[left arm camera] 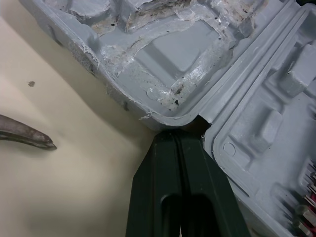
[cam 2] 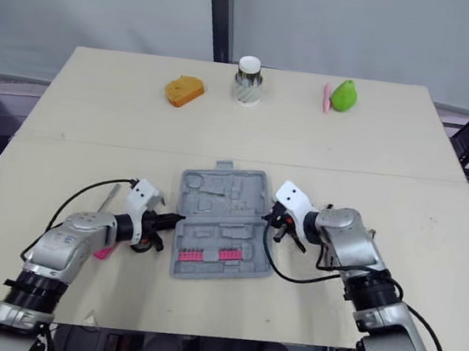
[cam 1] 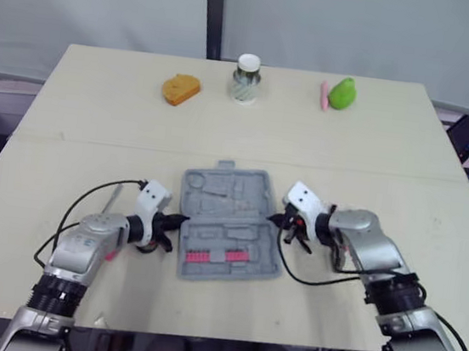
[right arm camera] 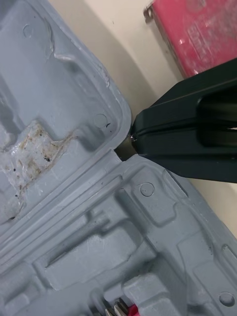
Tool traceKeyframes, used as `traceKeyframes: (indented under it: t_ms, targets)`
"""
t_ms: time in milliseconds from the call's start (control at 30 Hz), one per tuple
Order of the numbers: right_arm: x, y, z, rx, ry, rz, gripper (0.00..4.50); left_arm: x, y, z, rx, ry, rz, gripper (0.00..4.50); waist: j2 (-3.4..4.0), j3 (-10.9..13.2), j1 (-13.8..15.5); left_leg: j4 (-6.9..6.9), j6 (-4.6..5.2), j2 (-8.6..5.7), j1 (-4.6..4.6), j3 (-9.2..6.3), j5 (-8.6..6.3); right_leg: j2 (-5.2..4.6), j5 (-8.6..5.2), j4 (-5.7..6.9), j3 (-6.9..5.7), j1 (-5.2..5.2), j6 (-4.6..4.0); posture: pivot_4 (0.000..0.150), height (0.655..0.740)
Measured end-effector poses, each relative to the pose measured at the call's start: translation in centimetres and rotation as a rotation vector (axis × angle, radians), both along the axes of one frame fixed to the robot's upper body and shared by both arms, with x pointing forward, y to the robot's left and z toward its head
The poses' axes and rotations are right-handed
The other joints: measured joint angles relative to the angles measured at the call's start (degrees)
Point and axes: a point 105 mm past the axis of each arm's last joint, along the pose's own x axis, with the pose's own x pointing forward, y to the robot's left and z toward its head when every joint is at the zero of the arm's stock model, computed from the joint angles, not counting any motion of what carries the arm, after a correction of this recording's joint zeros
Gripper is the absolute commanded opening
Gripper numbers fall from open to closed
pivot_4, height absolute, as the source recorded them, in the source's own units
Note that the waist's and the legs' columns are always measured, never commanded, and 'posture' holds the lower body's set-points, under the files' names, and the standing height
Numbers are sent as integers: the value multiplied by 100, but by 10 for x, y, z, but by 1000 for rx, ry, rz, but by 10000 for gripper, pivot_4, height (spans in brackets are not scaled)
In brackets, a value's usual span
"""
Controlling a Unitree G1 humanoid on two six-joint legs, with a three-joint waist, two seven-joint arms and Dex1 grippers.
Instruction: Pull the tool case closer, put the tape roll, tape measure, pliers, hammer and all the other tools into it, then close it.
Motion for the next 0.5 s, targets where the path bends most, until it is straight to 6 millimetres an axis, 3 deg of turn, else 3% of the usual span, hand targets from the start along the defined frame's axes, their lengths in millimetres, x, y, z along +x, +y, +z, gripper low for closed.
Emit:
traceKeyframes:
  t_ms: [500]
  targets:
    - [-77,0,-19,17,159,47,486,-60,3,-11,81,152,-187,0,0,0,31,-4,-1,1,0,0,-1,1,0,-7,5,2,0,1500,7400]
